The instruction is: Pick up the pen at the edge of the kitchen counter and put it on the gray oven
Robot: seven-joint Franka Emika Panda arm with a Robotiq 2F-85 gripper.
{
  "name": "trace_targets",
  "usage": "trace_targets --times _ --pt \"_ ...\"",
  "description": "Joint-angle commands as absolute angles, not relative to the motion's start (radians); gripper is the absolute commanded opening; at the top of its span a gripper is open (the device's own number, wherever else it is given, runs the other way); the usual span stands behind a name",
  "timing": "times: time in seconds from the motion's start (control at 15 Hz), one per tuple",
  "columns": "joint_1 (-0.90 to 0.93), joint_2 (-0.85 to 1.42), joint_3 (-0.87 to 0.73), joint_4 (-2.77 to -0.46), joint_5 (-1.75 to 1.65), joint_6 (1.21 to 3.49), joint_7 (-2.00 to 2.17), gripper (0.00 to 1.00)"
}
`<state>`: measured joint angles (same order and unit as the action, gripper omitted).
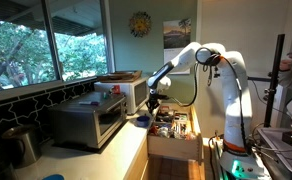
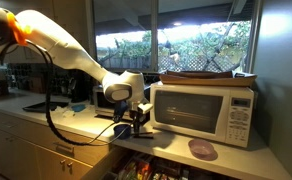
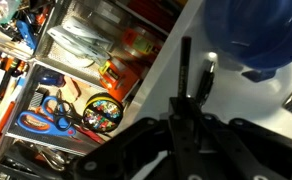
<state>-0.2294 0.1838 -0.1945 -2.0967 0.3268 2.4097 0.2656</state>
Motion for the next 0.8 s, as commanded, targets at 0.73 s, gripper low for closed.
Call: trace_targets --times 0.73 --pt "-0.103 -0.360 -0.144 -2.296 0.264 2.294 -0.073 0.10"
